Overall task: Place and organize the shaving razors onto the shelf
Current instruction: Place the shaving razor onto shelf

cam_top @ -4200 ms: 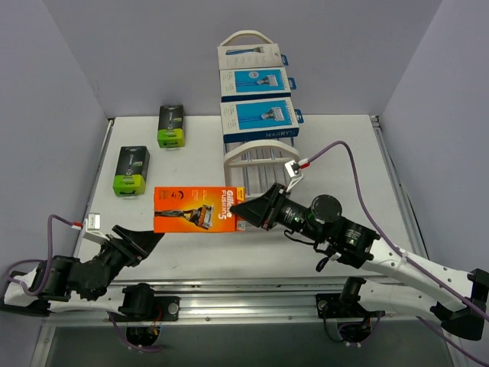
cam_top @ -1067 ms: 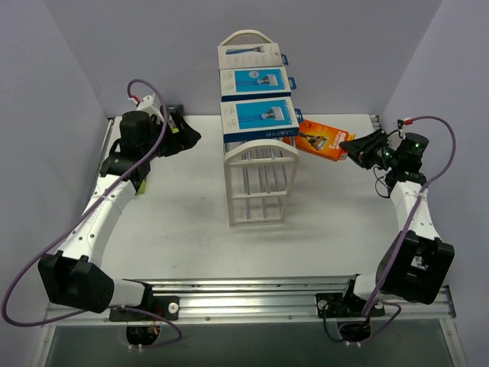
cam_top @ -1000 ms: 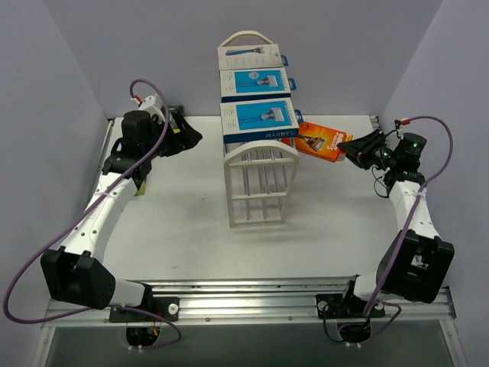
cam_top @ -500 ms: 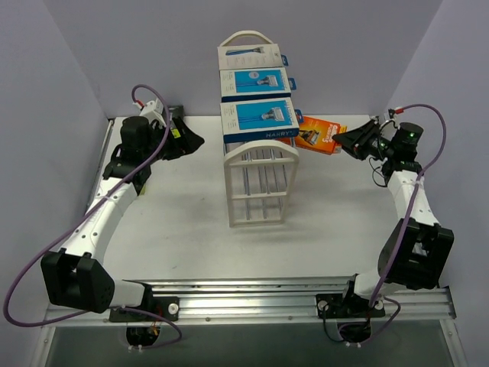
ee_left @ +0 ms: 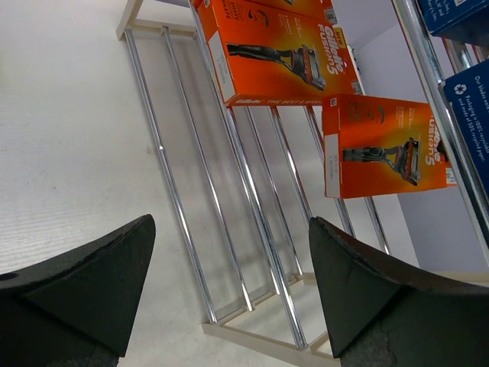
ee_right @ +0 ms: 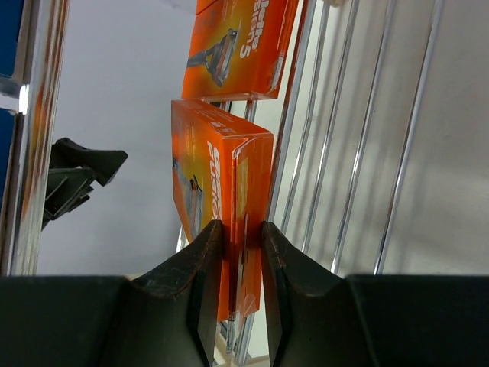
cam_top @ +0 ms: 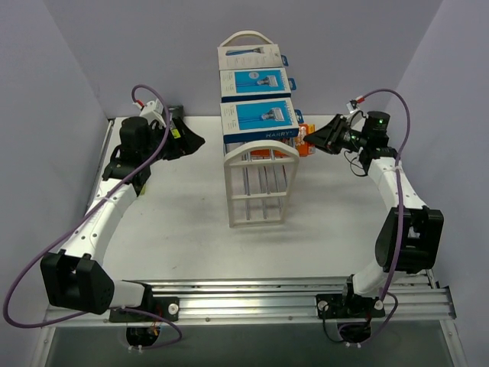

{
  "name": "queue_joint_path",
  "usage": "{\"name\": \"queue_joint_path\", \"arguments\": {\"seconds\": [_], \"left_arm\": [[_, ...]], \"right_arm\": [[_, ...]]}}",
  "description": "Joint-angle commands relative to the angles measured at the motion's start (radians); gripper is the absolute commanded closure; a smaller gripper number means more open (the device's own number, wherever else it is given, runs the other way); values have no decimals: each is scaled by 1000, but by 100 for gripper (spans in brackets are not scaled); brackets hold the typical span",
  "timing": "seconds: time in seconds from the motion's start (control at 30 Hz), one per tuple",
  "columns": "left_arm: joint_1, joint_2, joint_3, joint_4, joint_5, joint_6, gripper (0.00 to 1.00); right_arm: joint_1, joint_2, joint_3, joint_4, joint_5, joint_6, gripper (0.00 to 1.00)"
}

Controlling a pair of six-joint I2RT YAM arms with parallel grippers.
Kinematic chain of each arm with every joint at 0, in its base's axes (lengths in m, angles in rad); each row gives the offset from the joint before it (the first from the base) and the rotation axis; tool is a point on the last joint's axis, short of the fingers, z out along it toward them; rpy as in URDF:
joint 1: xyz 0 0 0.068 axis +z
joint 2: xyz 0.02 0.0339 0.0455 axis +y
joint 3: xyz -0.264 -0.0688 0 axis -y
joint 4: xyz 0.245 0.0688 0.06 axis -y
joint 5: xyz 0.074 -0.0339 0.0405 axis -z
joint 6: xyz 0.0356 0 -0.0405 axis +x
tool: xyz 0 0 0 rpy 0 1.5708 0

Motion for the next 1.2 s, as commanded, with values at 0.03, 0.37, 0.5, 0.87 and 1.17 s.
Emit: {"name": "queue_joint_path", "arguments": {"seconds": [0.03, 0.37, 0.5, 0.87, 1.17], "left_arm": [[9, -12, 4, 62, 28, 4, 10], [13, -12, -1, 72, 38, -2, 10], [13, -6, -2, 77, 49, -7, 10], [13, -12, -7, 85, 57, -8, 10], [13, -13, -7, 88, 60, -7, 10]], "right_arm": [[33, 48, 64, 43, -53, -24, 100], [93, 130, 117, 86, -53, -11, 100], [133, 168, 142, 77, -55, -21, 100], [174, 262, 254, -59, -40, -103, 100], [180, 298, 283, -90, -26, -110, 100]]}}
